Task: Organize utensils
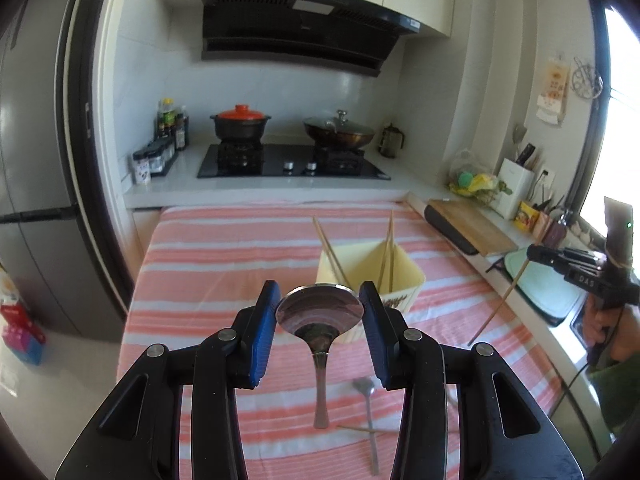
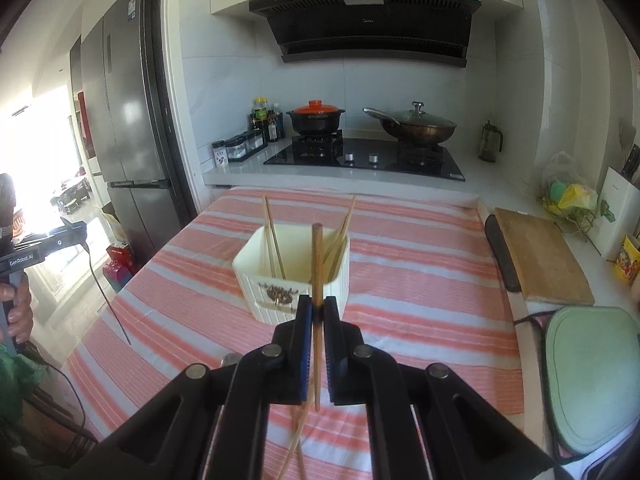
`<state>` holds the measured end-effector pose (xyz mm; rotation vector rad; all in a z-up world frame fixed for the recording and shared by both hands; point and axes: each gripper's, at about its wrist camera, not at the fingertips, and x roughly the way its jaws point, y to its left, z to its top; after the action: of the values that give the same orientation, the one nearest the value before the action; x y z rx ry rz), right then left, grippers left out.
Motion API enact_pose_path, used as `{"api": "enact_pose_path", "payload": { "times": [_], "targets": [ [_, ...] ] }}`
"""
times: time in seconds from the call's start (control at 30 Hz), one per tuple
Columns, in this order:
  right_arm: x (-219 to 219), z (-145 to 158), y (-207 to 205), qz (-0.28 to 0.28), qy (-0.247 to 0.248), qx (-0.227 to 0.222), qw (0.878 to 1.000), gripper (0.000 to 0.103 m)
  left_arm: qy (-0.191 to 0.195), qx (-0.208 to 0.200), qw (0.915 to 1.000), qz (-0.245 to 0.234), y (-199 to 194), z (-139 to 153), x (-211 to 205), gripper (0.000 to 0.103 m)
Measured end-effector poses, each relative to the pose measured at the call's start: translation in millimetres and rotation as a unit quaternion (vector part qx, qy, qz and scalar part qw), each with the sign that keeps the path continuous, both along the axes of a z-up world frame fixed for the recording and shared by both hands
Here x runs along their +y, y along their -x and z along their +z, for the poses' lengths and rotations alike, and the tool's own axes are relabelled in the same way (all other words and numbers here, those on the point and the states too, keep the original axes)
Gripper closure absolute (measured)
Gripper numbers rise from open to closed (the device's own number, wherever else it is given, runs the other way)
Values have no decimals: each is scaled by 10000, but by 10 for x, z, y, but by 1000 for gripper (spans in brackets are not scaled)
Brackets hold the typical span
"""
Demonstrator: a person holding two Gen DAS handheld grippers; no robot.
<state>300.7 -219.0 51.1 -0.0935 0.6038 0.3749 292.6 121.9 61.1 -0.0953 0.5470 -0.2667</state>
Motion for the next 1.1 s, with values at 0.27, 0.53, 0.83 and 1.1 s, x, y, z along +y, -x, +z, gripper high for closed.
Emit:
{"api": "enact_pose_path", "payload": {
  "times": [0.27,0.53,0.83,1.1],
  "targets": [
    [229,577,-620,-33,-364,-740,9966,97,1,-448,9990,75,-753,466,-367,62],
    [375,567,-905,100,-235,-593,9979,99,111,-266,9995,-89,-1095,364,-523,62],
    [-327,-397,-1235,-652,120,839,9943,67,-205,-258,9991,-252,-737,343,-410,62],
    [-467,-1818,-2274,-1147,117,2519,9609,67,-221,-36,9995,-231,-612,227,-347,62]
  ]
}}
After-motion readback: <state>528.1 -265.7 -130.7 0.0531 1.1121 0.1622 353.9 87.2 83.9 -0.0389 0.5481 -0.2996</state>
